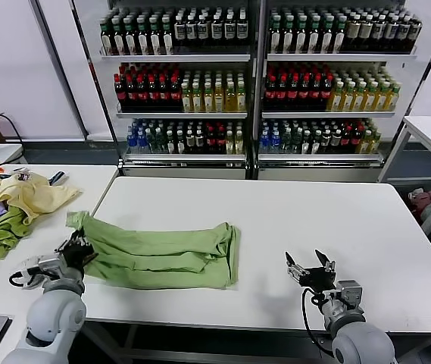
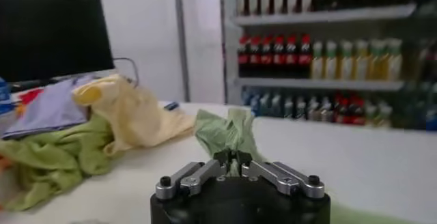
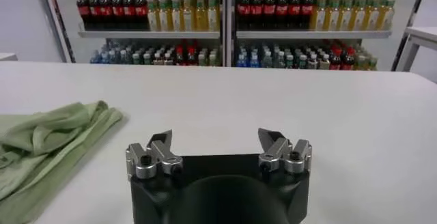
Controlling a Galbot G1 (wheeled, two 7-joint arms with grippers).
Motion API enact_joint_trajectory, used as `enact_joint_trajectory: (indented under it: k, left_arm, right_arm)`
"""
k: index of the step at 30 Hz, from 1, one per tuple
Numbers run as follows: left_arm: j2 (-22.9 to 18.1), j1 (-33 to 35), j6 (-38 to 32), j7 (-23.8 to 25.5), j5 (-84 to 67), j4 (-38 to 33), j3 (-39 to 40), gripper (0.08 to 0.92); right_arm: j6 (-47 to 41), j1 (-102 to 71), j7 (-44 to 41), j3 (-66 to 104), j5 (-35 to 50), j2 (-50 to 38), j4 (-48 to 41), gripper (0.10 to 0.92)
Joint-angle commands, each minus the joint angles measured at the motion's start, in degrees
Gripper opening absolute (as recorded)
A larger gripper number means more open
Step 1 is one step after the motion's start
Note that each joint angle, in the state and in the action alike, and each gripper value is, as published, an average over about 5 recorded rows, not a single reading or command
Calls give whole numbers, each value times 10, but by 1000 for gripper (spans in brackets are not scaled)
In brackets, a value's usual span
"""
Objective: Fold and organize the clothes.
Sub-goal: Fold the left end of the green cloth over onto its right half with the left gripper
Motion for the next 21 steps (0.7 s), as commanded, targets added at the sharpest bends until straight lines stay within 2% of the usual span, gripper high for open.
enact_joint_trajectory:
  k: [1,8,21]
  left_arm:
    - [-36,13,26,22,-195,-179,57,147]
    - [-101,-17,20,17,-216,-147,177,147]
    - [-159,-86,13,6,-118,13,287,147]
  right_arm:
    - [1,1,-1,-1,-3,4,1,823]
    - [2,-1,-3,0,-5,8,0,823]
    - [4,4,-6,1,-7,14,-4,823]
